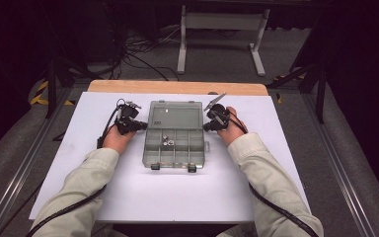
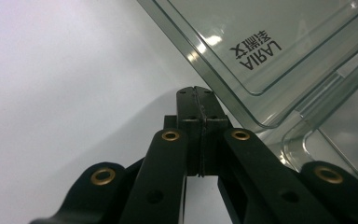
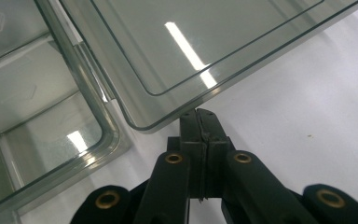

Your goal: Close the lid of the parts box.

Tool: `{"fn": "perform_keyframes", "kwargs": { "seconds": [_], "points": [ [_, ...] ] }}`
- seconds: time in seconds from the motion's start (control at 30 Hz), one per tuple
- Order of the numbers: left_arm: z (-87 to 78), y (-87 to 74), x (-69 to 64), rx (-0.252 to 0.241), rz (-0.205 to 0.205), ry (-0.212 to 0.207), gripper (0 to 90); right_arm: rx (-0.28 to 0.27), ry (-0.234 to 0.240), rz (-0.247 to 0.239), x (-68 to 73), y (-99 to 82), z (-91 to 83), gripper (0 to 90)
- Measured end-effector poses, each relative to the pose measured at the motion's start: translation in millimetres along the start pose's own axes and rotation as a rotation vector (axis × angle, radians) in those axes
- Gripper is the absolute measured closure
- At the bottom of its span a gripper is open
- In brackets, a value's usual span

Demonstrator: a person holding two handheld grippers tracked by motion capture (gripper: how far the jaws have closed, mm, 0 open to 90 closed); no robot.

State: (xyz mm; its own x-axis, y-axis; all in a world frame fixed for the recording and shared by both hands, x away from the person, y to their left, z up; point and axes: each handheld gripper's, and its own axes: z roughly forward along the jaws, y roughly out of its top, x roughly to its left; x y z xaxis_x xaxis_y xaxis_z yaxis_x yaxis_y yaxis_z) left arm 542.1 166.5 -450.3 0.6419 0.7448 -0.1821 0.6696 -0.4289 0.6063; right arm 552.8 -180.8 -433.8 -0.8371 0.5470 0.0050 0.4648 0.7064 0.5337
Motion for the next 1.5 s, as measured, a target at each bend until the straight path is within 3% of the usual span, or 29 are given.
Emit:
{"fn": "perform_keyframes", "kwargs": {
  "seconds": [0.5, 0.73, 0.9, 1.5],
  "points": [
    [3.9, 5.3, 1.9, -0.016, -0.009, -0.004, 89.9, -0.021, -0.005, -0.002, -3.3, 3.3, 3.3, 90.0],
    [-0.7, 6.4, 2.2, -0.045, -0.003, 0.001, 90.0, -0.042, -0.01, -0.01, -5.3, 4.0, 3.6, 90.0],
    [-5.6, 7.1, 5.1, -0.062, -0.029, -0.021, 90.0, -0.058, -0.024, -0.022, -3.9, 4.8, 0.8, 90.0],
    [-27.0, 14.1, -6.5, -0.125, 0.02, -0.033, 89.9, -0.122, -0.059, -0.05, 2.7, 10.7, -20.7, 90.0]
  ]
}}
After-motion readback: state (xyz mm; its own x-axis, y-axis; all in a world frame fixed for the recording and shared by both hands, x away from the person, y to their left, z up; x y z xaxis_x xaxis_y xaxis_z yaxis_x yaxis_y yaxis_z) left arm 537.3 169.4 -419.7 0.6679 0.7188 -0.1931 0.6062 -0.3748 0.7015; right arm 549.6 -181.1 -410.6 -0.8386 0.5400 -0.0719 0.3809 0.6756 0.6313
